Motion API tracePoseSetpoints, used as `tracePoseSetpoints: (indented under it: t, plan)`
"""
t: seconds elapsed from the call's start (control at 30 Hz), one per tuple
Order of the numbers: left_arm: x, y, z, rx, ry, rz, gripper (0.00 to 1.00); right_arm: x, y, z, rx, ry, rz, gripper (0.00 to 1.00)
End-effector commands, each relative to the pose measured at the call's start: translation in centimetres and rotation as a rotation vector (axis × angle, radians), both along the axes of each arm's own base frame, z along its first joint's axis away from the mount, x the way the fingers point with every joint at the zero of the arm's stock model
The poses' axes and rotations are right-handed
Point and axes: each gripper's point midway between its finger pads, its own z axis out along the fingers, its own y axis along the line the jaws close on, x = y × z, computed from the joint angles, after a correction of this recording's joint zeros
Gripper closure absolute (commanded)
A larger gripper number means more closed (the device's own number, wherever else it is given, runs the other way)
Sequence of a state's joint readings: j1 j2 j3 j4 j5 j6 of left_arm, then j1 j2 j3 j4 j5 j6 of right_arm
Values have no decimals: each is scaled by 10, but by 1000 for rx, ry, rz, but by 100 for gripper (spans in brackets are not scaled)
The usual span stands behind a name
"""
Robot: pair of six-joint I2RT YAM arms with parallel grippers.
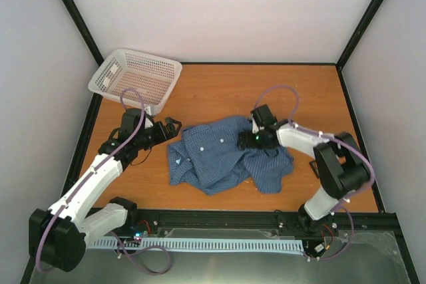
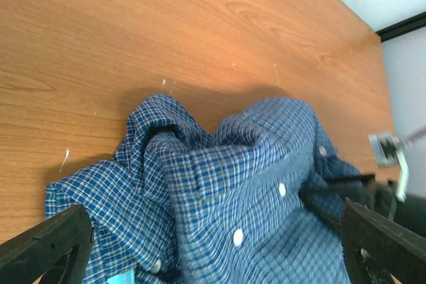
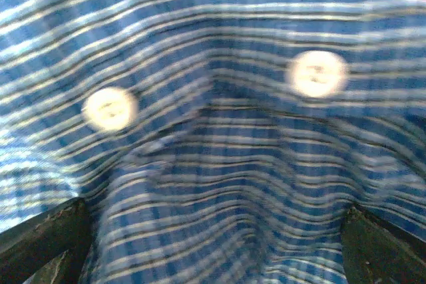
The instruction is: Pin the brooch onto the clothing
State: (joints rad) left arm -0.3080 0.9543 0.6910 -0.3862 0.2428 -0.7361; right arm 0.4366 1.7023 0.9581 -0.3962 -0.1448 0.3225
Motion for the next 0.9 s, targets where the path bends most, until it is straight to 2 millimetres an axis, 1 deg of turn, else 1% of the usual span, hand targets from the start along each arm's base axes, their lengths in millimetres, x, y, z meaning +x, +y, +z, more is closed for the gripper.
tracePoseSetpoints:
  t: [0.0, 0.03, 0.1, 0.2, 0.27, 0.33, 0.37, 0.4, 0.43, 0.47, 0.5, 0.57, 0.63, 0.67, 0.7, 0.77, 0.8, 0.87]
  plan:
    - [16, -10, 21, -15, -66, -45, 0, -59, 38, 24, 43, -22, 101, 0]
    - [18, -8, 24, -9, -73, -33, 0, -61, 46, 35, 29, -63, 142, 0]
    - [21, -2, 34, 2, -107, 1, 0, -52, 60, 64, -4, -164, 228, 0]
    - [19, 12, 62, 27, -196, 57, 0, -33, 73, 96, -45, -278, 330, 0]
    - [15, 22, 81, 43, -255, 98, 0, -26, 92, 109, -27, -306, 435, 0]
    - [9, 30, 93, 50, -304, 128, 0, -19, 111, 109, -8, -275, 514, 0]
    - [7, 33, 95, 52, -316, 141, 0, -14, 120, 99, -7, -238, 532, 0]
    - [4, 35, 95, 51, -321, 143, 0, -9, 127, 102, 7, -231, 530, 0]
    - [2, 35, 94, 46, -317, 141, 0, -5, 133, 98, 21, -208, 526, 0]
    - [0, 34, 91, 43, -306, 139, 0, -4, 141, 89, 43, -172, 529, 0]
    - [-2, 34, 86, 40, -288, 139, 0, -7, 149, 86, 84, -149, 543, 0]
    - [-4, 33, 80, 33, -269, 135, 0, -10, 158, 74, 134, -101, 540, 0]
    - [-4, 32, 78, 29, -270, 127, 0, -14, 158, 60, 150, -65, 536, 0]
    - [-3, 31, 78, 33, -274, 121, 0, -15, 156, 54, 168, -45, 524, 3]
    - [-2, 30, 78, 35, -278, 114, 0, -13, 152, 49, 195, -35, 497, 10]
    - [2, 26, 77, 40, -279, 96, 0, -3, 128, 37, 254, 7, 381, 23]
    - [4, 23, 76, 39, -277, 83, 0, 1, 110, 30, 281, 36, 304, 26]
    - [8, 16, 71, 31, -258, 49, 0, 5, 75, 19, 295, 63, 173, 28]
